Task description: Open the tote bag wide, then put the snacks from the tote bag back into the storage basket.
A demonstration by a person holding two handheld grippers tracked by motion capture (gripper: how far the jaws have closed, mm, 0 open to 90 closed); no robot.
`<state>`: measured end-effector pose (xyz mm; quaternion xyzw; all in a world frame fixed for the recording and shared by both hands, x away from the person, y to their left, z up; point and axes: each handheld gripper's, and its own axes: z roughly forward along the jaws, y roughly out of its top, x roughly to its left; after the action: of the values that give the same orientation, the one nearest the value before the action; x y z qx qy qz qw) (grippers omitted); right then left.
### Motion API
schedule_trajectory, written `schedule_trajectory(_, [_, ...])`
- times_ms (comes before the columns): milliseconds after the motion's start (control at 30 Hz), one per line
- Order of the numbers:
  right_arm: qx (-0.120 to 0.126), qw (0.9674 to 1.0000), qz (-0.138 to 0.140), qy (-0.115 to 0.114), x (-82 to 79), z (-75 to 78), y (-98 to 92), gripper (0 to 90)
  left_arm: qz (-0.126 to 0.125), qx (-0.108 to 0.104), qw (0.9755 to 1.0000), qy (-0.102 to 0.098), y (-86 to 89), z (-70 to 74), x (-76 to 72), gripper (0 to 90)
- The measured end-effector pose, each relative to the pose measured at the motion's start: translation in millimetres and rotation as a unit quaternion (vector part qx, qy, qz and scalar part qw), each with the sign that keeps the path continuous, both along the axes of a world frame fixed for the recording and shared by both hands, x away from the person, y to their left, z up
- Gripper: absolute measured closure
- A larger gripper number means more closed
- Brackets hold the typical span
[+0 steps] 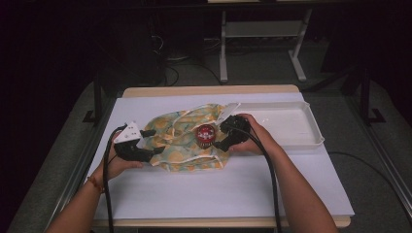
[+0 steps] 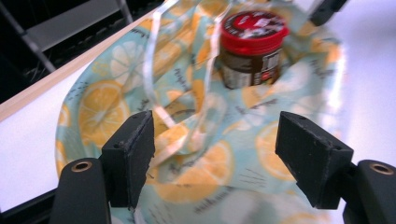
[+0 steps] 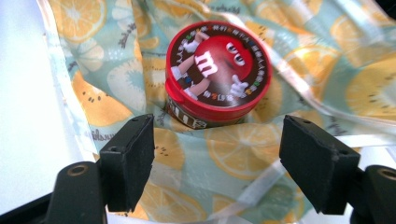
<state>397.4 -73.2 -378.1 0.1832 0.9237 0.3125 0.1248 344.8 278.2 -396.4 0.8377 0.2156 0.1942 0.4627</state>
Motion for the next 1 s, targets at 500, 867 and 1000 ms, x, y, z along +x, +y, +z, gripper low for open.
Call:
schedule_trajectory(500, [-0.014,0.9995,0.003,-0.027,-0.4,22.3,3.3,30.5,0.029,0.004,0.9994,0.020,23.7,-31.9,-43.7,28.4])
schedule_trajectory(867, [-0.058,0.9977,0.024,-0.027,7.9,36.4,21.3,30.8,0.051,-0.010,0.9985,0.019,33.1,-37.4,-48.7,26.9])
schedule_trajectory(1000, [-0.078,0.9961,0.035,-0.018,10.5,36.9,30.4,30.9,0.053,-0.011,0.9984,0.019,35.8,-36.8,-50.3,26.9])
